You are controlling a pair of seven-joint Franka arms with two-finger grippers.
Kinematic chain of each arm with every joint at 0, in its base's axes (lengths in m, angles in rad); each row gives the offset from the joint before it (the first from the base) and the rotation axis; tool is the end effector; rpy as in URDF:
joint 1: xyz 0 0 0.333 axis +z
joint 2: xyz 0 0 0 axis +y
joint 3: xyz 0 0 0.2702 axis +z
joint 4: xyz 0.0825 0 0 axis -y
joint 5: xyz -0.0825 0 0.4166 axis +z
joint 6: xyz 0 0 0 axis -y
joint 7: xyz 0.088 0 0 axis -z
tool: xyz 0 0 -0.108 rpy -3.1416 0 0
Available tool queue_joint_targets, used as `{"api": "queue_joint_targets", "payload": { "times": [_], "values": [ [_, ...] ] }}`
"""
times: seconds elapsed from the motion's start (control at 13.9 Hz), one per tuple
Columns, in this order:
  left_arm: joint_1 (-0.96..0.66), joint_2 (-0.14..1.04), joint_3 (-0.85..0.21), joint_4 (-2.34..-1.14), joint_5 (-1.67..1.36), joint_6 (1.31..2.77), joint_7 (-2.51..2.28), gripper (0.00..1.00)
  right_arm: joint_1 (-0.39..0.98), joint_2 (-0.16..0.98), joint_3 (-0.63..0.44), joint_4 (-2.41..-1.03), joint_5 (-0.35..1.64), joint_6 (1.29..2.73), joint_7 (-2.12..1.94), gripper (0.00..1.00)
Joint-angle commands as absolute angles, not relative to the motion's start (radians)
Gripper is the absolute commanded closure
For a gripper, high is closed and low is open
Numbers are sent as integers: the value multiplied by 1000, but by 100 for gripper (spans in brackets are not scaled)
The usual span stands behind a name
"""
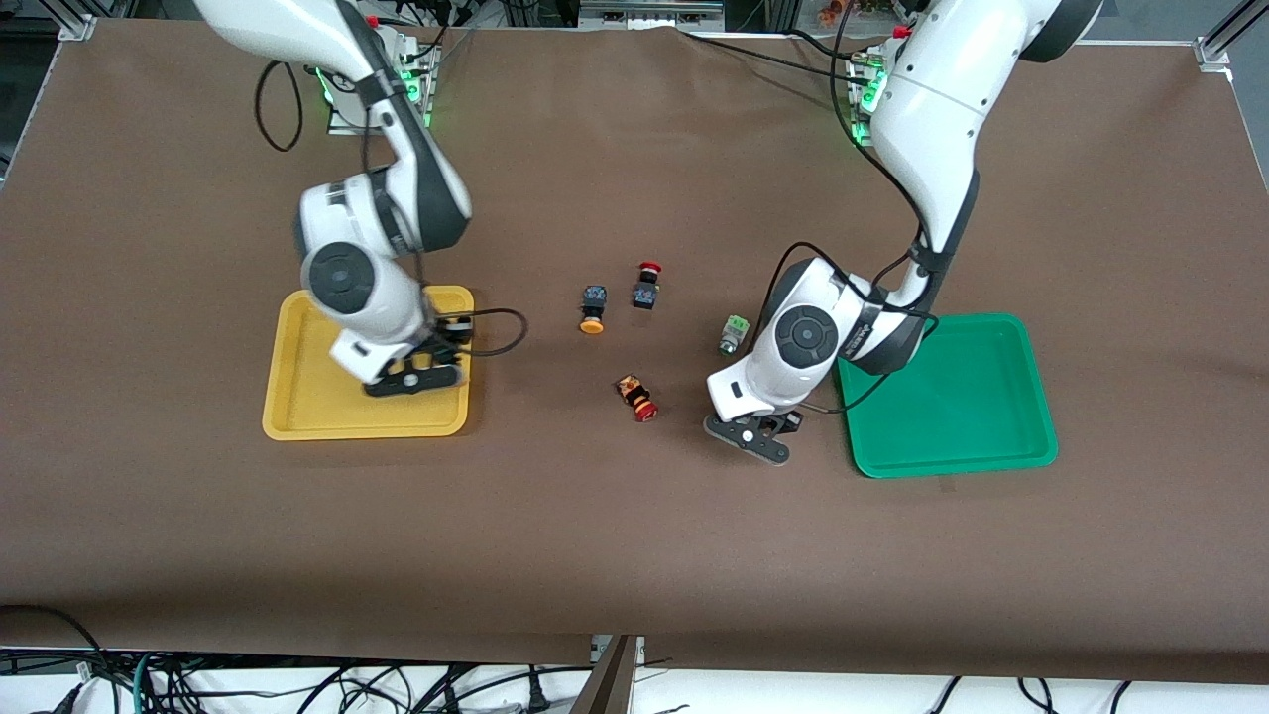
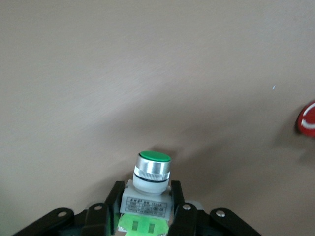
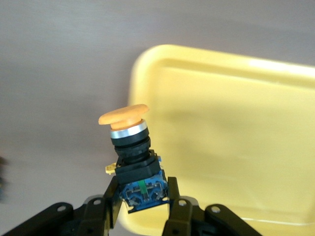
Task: Place green and yellow buttons in trays
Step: 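Carry the yellow button into the yellow tray while the left gripper carries green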
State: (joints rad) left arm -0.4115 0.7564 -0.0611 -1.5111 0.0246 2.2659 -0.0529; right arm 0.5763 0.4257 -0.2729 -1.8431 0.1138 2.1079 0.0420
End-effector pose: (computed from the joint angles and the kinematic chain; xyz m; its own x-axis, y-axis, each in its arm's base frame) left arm 0.6309 -0.3167 0.1615 0.9136 -0.4067 -0.0014 -0.4066 -0.9133 0.0230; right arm 0.5988 0.1964 0.2289 0.9685 0.2056 -0.1404 0.2116 -0.9769 0.0290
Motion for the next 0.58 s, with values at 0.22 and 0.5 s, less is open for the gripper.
{"api": "queue_joint_targets", "payload": {
  "times": [0.22, 0.5],
  "values": [
    [-180, 563, -55, -1542, 49, 1832, 217, 90, 574, 397, -374, -2000, 127, 2166, -112, 95],
    [-41, 612, -64, -1707, 48, 2067, 419, 70, 566, 394, -371, -2007, 139, 2183, -75, 17]
  ]
}}
